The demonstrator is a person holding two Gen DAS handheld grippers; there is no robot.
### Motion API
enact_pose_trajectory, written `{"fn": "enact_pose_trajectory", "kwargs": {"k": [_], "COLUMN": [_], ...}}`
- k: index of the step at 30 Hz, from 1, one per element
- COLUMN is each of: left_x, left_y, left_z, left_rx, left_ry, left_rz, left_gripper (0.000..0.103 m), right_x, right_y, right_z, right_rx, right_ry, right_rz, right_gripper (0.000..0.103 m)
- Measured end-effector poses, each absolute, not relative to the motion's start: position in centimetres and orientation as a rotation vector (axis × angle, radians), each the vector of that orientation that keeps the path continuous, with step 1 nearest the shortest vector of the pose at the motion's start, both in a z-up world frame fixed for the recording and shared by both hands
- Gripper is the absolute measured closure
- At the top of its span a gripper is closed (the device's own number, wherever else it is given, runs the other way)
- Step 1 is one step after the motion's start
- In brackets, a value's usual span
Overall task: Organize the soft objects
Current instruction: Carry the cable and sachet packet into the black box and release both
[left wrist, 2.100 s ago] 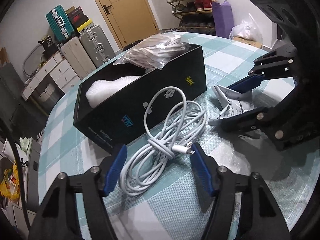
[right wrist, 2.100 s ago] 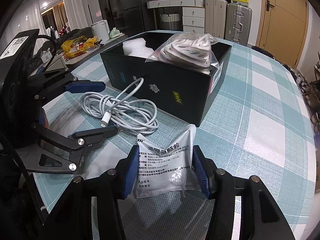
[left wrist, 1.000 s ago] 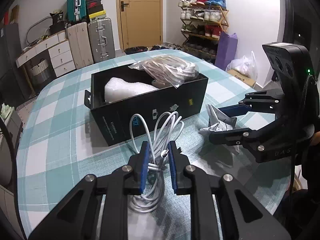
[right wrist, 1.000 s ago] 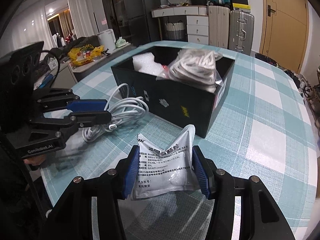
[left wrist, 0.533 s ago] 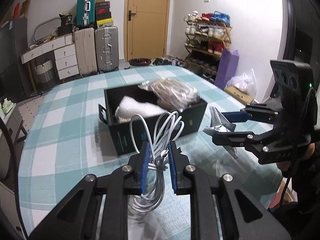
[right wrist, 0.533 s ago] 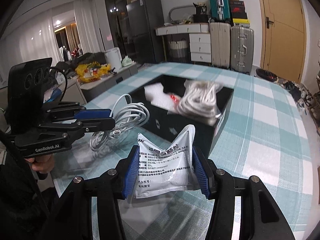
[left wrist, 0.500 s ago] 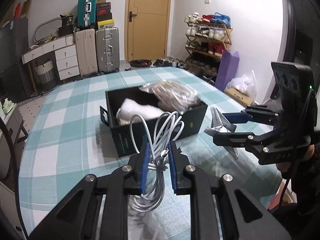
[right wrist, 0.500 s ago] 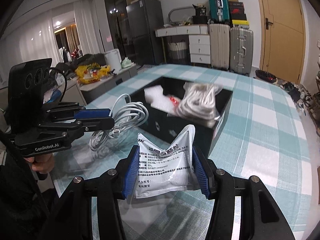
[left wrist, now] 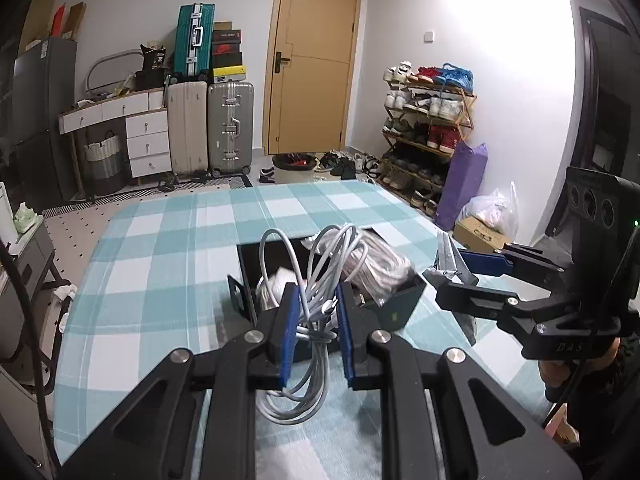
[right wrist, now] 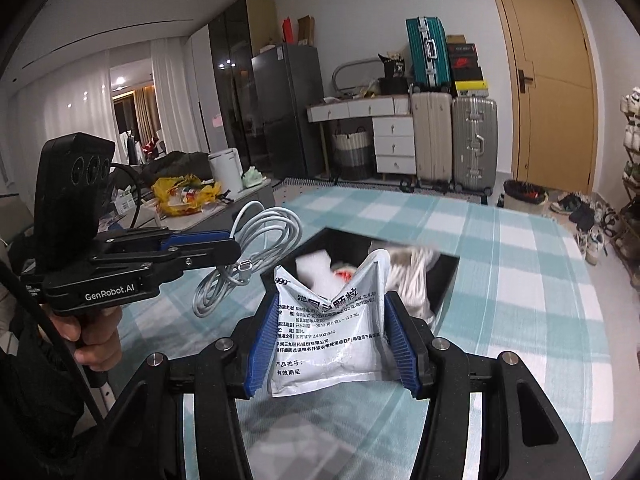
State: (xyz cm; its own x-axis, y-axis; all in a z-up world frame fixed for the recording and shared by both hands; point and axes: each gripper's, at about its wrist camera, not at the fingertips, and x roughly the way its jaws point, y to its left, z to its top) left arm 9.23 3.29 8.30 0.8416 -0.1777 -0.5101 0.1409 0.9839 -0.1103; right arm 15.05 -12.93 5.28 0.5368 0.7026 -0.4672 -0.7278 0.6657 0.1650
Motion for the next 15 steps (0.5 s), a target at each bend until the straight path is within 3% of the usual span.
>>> {"fn": "enact_pose_trajectory", "kwargs": {"k": [15], "left_x": [12.8], "left_y": [4.0], "left_z": [8.6], "left_rx": [-0.086], "left_ry": [0.531], "left_rz": [-0.151], "left_gripper": [0.086], "right_x": [18.1], "right_y": [-10.2], "right_z": [6.2], "right_rx": [-0.1], "right_ry": [0.511], "right_rz": [0.811], "right_gripper": [0.051]}}
